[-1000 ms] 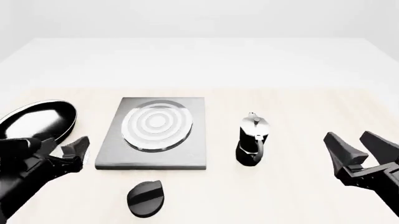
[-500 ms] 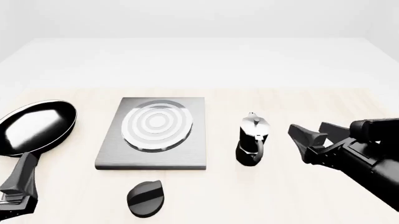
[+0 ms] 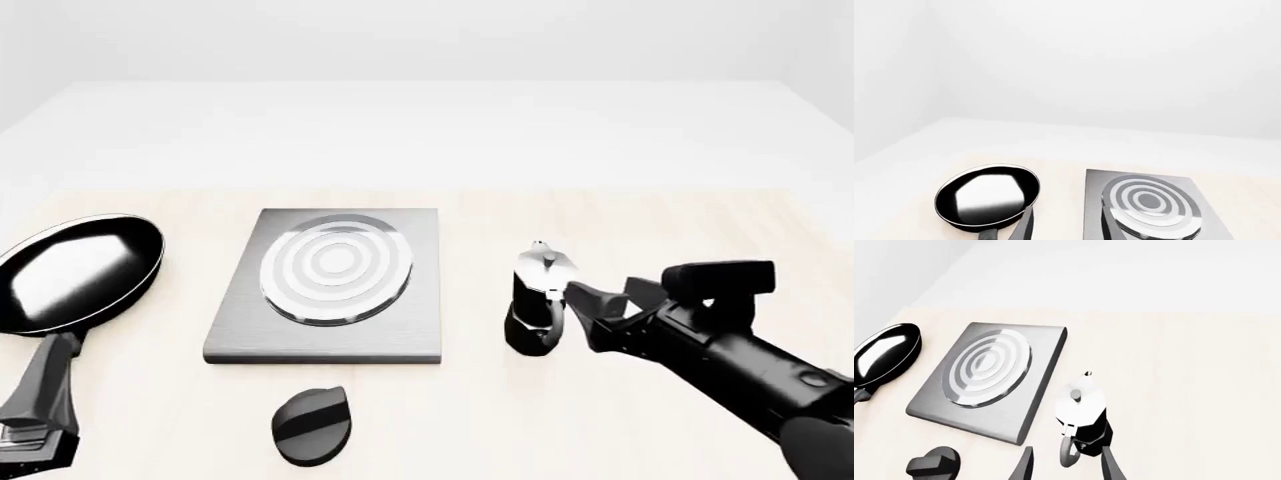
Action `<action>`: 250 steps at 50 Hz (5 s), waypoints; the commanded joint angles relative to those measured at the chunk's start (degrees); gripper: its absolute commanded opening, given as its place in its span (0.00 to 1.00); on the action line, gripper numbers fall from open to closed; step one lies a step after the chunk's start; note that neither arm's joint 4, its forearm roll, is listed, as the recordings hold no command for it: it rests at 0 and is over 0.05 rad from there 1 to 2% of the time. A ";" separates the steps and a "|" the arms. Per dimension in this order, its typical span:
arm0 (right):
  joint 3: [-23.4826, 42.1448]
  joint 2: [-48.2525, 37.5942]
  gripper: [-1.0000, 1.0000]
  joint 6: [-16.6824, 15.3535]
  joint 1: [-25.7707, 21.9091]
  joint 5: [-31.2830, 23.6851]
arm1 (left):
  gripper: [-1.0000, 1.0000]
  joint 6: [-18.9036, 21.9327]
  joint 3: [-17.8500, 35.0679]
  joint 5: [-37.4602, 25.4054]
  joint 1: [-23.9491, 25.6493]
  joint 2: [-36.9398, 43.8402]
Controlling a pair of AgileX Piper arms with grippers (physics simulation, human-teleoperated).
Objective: Turn on the stove and put the moka pot on it.
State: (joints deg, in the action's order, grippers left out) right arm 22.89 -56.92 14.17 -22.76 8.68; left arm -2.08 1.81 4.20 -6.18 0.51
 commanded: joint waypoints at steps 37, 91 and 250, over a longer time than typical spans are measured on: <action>-2.75 -24.34 1.00 3.51 -1.97 22.13 | 1.00 0.58 -0.86 0.03 -0.13 -0.14; 2.30 -3.78 0.00 -9.34 3.91 -3.04 | 1.00 0.73 -0.88 0.08 0.79 -0.35; 62.07 -60.02 0.00 -13.94 -17.96 -1.54 | 1.00 -0.73 -1.75 6.98 -1.43 6.87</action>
State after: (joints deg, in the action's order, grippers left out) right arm 82.68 -114.30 -0.39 -41.26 6.39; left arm -2.70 0.12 9.69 -7.59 5.69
